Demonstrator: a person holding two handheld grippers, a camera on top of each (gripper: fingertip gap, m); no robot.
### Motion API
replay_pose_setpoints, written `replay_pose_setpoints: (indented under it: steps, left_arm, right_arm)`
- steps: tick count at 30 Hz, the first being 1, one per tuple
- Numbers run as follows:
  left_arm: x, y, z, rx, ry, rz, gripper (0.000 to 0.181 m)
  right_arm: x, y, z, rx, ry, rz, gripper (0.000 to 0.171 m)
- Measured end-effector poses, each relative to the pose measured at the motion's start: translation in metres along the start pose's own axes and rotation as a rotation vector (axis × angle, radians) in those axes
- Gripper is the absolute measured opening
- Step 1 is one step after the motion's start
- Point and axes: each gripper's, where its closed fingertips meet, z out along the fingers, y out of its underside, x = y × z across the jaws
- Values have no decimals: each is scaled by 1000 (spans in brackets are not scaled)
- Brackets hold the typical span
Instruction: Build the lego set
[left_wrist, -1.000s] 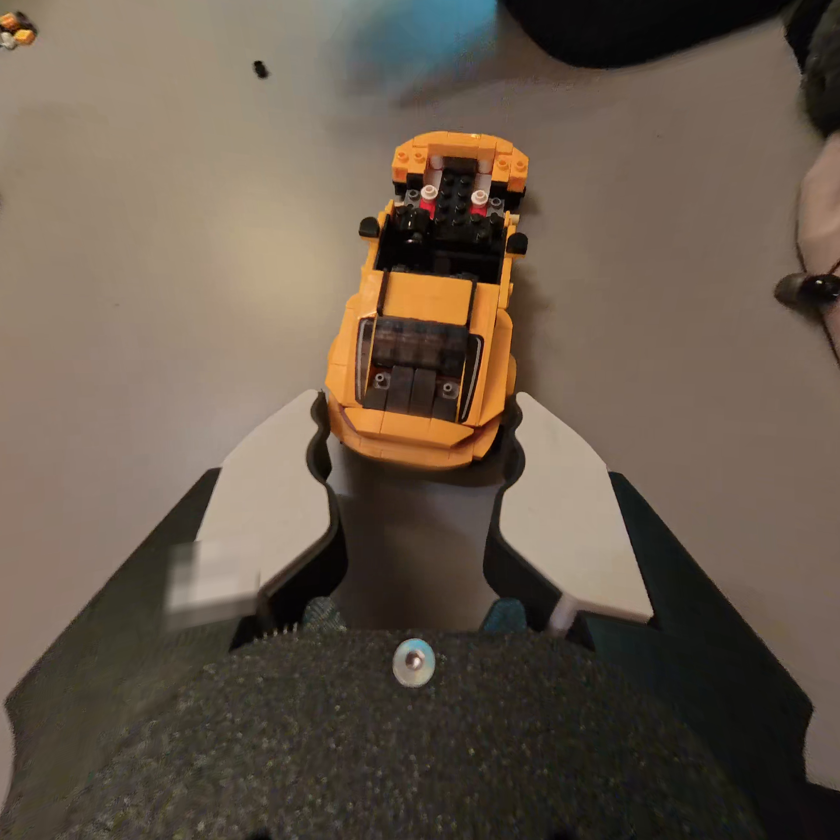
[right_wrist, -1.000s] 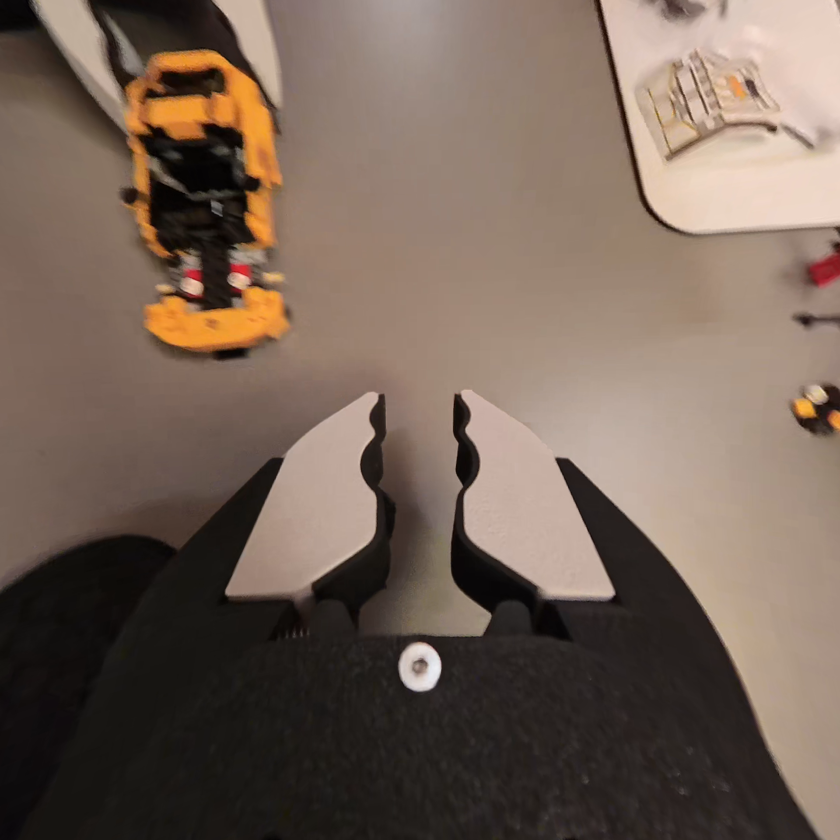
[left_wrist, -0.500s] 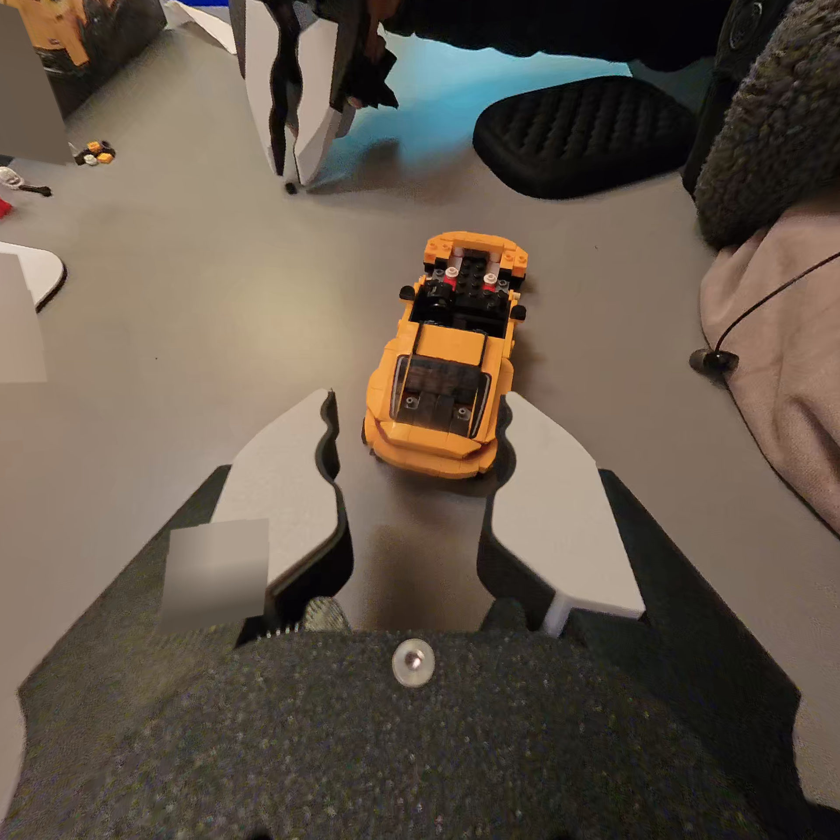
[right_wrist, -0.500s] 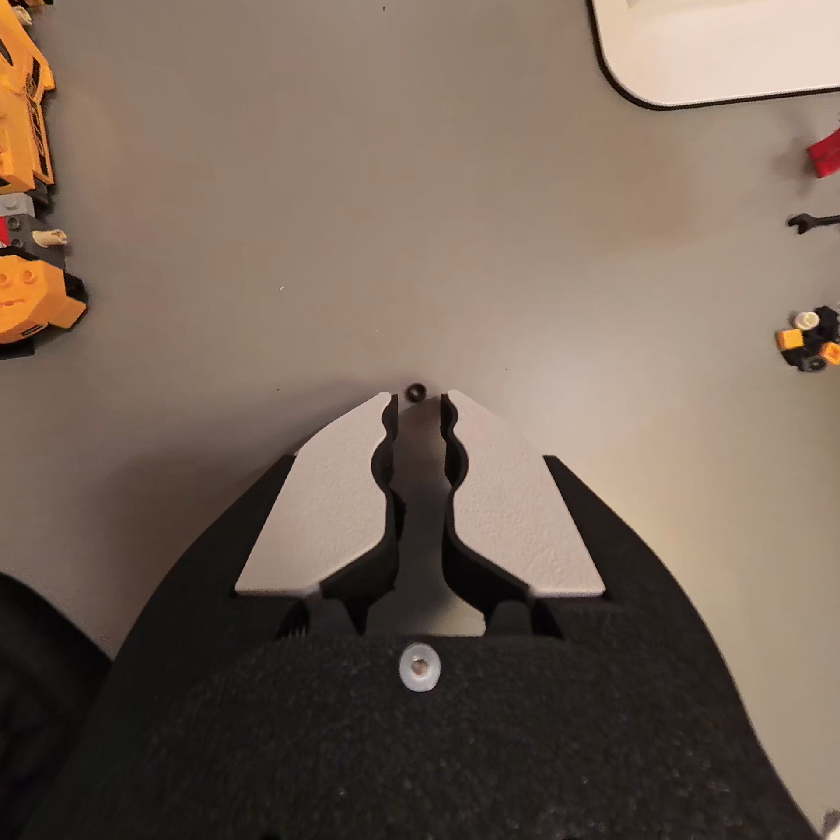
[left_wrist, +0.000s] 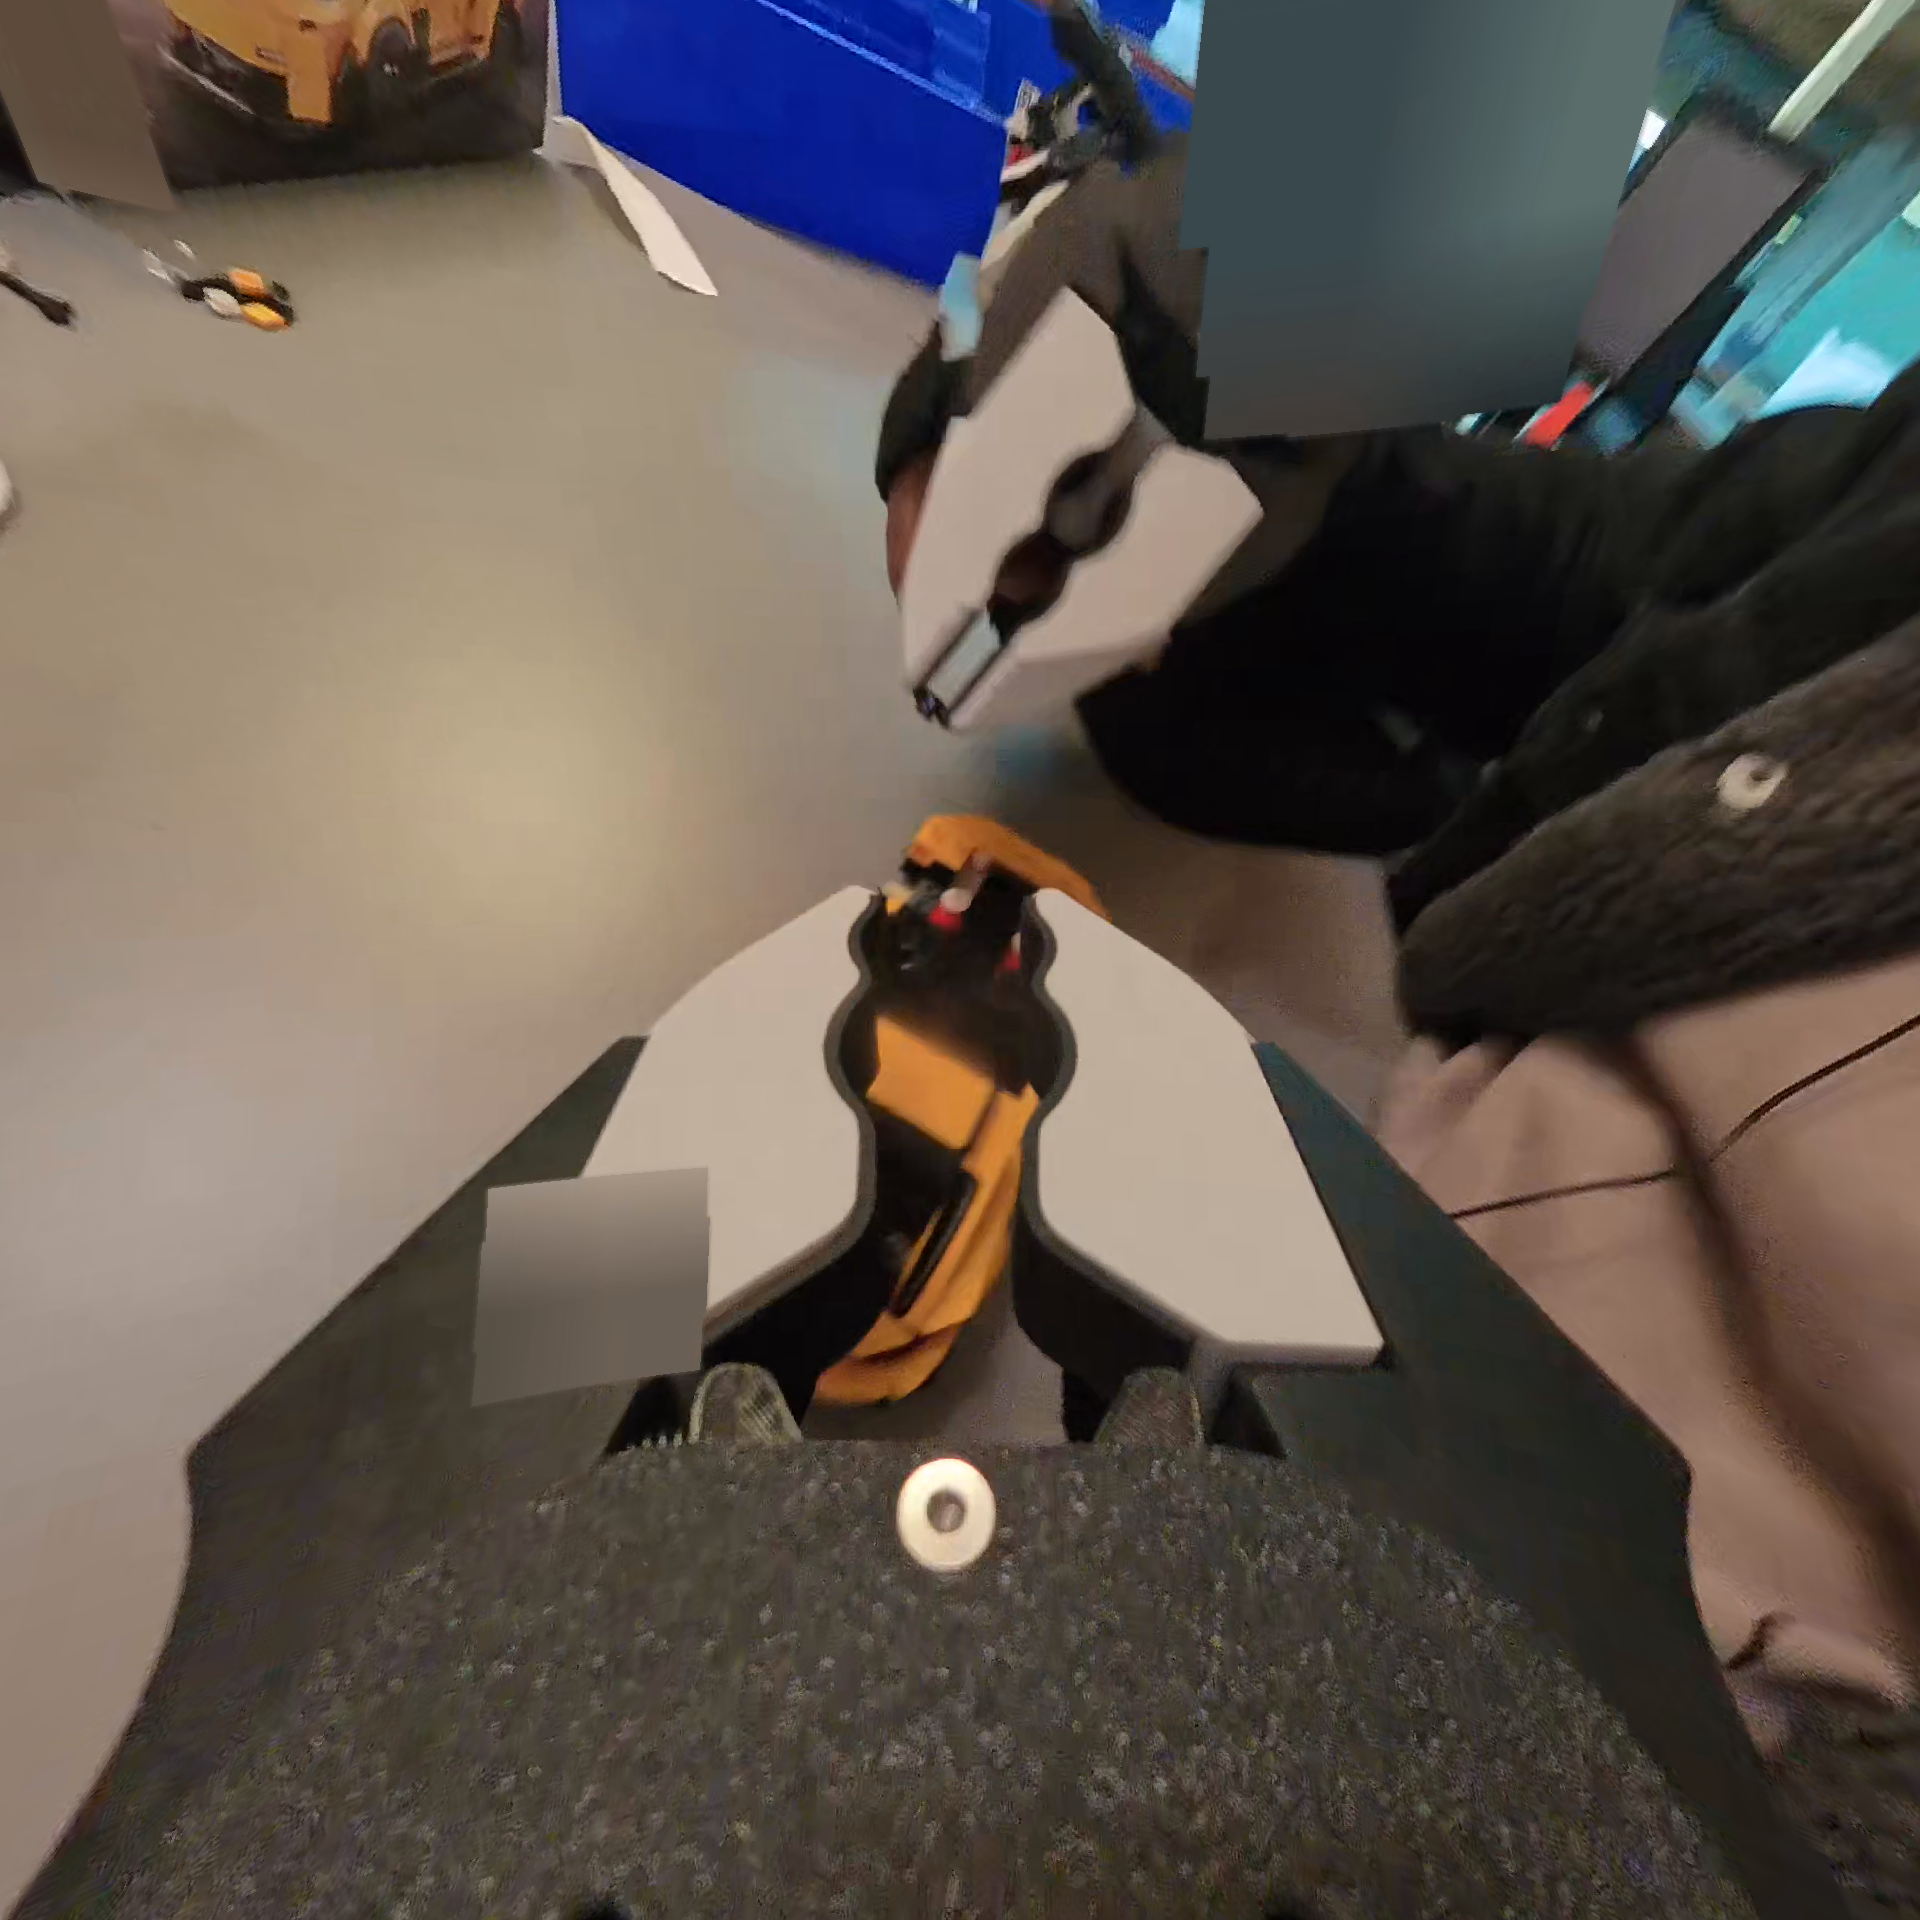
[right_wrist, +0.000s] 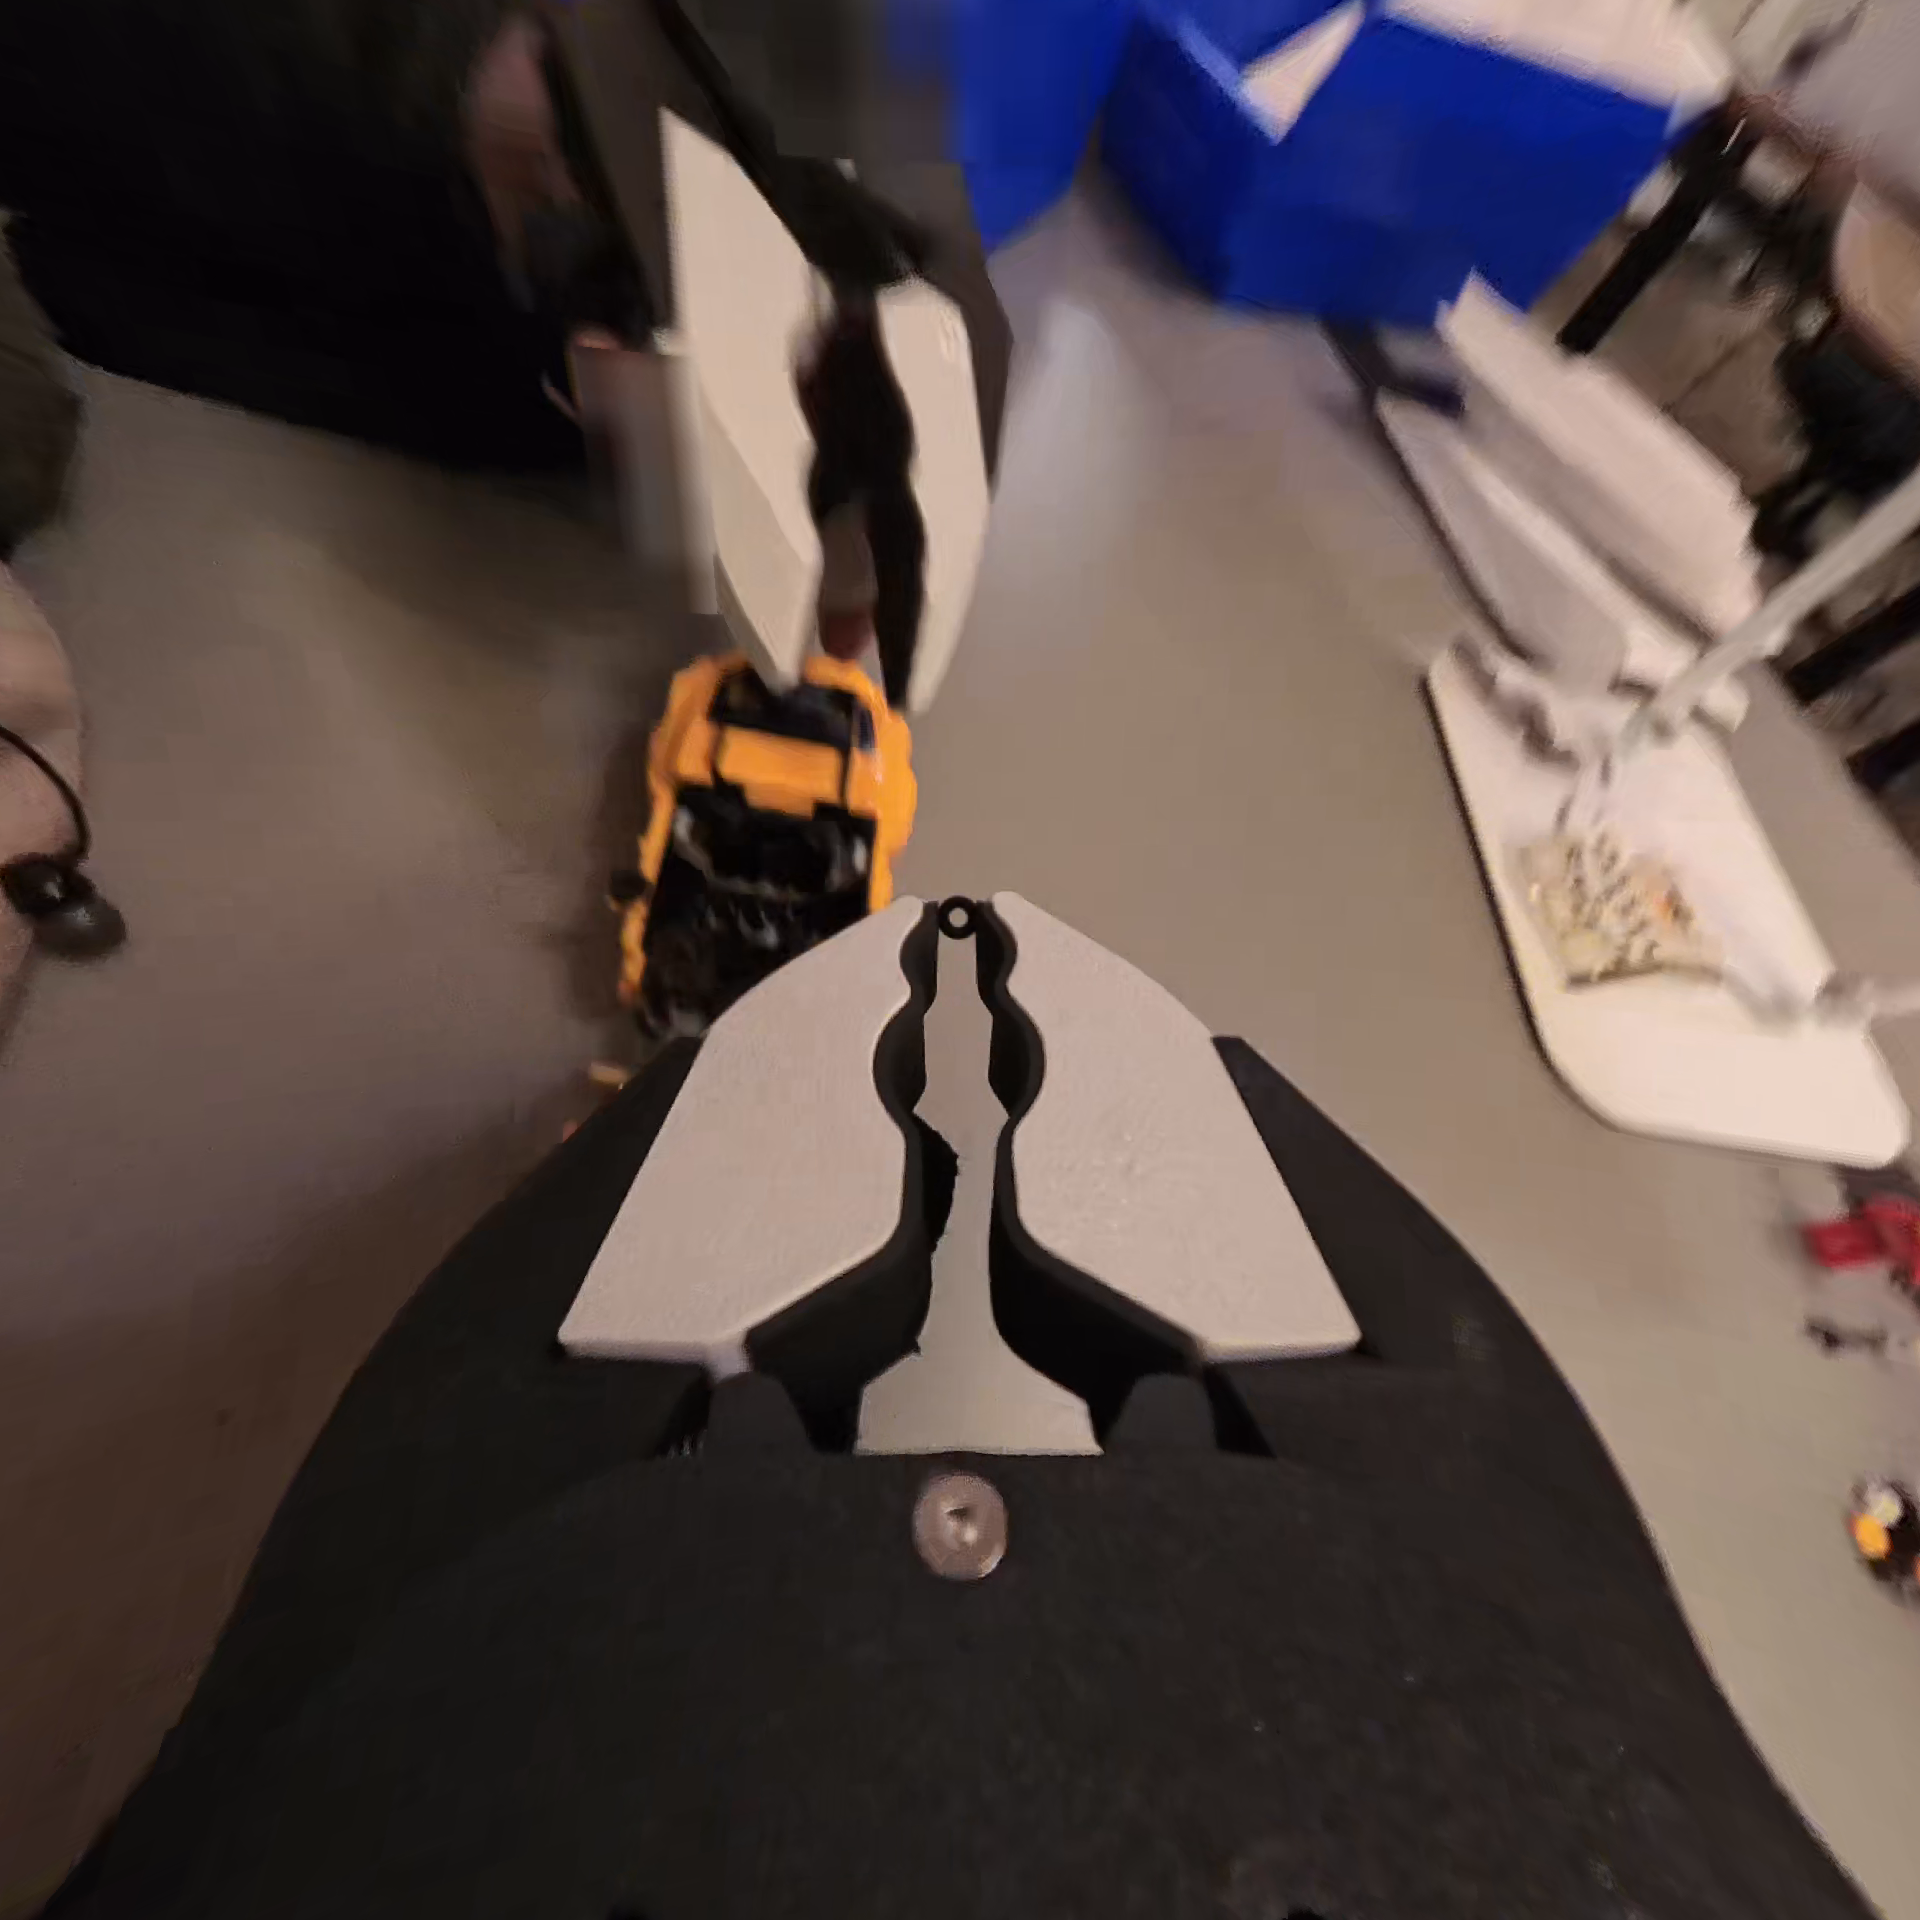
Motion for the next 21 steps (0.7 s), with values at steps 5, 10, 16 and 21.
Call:
replay_pose_setpoints:
  steps: [5, 10, 16, 21]
  left_arm:
    - [19, -7, 4, 68, 124, -204, 23]
    - [31, -12, -2, 92, 198, -257, 13]
    - [40, -10, -1, 81, 262, -296, 9]
    - [44, -8, -3, 63, 237, -112, 6]
  right_arm:
    - [-23, -35, 11, 53, 76, -217, 7]
    - [-32, -47, 13, 63, 111, -314, 7]
    - [-40, -47, 13, 39, 139, -432, 7]
    - [-43, -48, 10, 81, 99, -369, 7]
